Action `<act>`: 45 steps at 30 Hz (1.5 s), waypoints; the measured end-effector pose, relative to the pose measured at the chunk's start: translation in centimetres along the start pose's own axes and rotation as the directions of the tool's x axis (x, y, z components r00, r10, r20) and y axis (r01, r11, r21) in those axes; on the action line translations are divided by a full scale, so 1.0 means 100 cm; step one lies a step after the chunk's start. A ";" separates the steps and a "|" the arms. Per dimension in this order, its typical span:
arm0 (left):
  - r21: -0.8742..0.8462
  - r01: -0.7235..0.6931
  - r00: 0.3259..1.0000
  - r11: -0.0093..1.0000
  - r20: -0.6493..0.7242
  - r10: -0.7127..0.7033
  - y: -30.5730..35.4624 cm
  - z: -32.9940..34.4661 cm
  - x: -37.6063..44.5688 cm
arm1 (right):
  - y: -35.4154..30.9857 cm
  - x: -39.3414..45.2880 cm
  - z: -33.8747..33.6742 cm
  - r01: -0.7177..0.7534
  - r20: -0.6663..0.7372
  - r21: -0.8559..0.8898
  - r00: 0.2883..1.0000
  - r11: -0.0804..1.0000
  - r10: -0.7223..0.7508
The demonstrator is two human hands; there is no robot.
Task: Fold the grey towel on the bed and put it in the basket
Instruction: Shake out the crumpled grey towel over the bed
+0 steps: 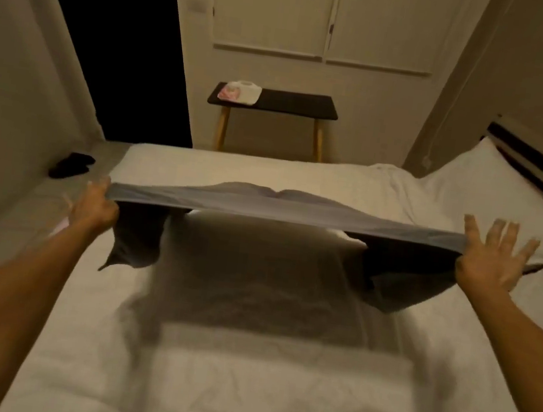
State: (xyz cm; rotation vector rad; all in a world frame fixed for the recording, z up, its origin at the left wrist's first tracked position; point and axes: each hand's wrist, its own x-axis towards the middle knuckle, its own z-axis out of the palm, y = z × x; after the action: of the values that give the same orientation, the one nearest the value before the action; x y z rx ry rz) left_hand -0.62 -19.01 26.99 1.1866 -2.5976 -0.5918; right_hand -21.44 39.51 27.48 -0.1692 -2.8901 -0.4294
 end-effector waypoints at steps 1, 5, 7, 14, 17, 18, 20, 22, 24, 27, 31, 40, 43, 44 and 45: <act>0.019 0.016 0.999 1.000 0.034 -0.017 -0.024 0.019 -0.016 | 0.006 -0.020 0.026 0.016 0.034 -0.004 0.999 1.000 -0.016; 0.163 0.071 0.977 0.984 0.188 -0.102 -0.110 0.083 -0.083 | 0.034 -0.100 0.109 0.089 0.185 -0.048 0.980 0.995 -0.079; 0.216 0.017 0.969 0.976 0.237 -0.069 -0.140 0.110 -0.113 | 0.040 -0.133 0.139 0.143 0.261 -0.080 0.958 0.986 -0.118; 0.257 -0.223 0.945 0.940 0.294 0.144 -0.205 0.211 -0.188 | 0.042 -0.211 0.250 0.316 0.409 -0.038 0.870 0.948 -0.274; 0.316 -0.221 0.935 0.923 0.338 0.108 -0.226 0.261 -0.215 | 0.033 -0.240 0.299 0.372 0.468 -0.022 0.824 0.928 -0.320; 0.343 -0.221 0.927 0.913 0.365 0.088 -0.232 0.276 -0.224 | 0.030 -0.250 0.315 0.376 0.482 -0.018 0.815 0.926 -0.322; 0.409 -0.243 0.911 0.879 0.407 0.062 -0.243 0.302 -0.235 | 0.028 -0.268 0.347 0.380 0.510 -0.002 0.796 0.925 -0.326; 0.489 -0.296 0.898 0.821 0.434 0.065 -0.251 0.322 -0.244 | 0.028 -0.284 0.374 0.401 0.541 0.003 0.770 0.916 -0.339; 0.534 -0.343 0.890 0.773 0.449 0.084 -0.253 0.341 -0.253 | 0.026 -0.293 0.393 0.429 0.557 0.020 0.746 0.903 -0.366; 0.582 -0.433 0.863 0.688 0.487 0.131 -0.241 0.362 -0.265 | 0.014 -0.304 0.404 0.500 0.519 0.064 0.723 0.864 -0.457; 0.584 -0.561 0.793 0.587 0.583 0.178 -0.219 0.387 -0.271 | -0.015 -0.304 0.407 0.562 0.469 0.083 0.707 0.823 -0.530; 0.700 -0.461 0.802 0.546 0.592 -0.080 -0.225 0.402 -0.273 | -0.052 -0.300 0.429 0.577 0.564 -0.018 0.680 0.817 -0.468; 0.653 -0.451 0.815 0.609 0.580 -0.018 -0.222 0.403 -0.276 | -0.057 -0.303 0.430 0.561 0.529 0.041 0.690 0.827 -0.494; 0.643 -0.441 0.820 0.626 0.573 -0.011 -0.221 0.403 -0.277 | -0.058 -0.302 0.431 0.548 0.511 0.066 0.699 0.834 -0.500; 0.639 -0.424 0.824 0.643 0.566 -0.019 -0.221 0.403 -0.276 | -0.059 -0.301 0.431 0.528 0.496 0.093 0.711 0.844 -0.499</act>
State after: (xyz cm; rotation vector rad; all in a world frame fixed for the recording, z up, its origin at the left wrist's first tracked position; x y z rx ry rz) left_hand 17.52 -0.34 -19.88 0.9178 -3.5870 0.3427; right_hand -1.47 44.34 -21.26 0.6449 -3.4222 -0.6389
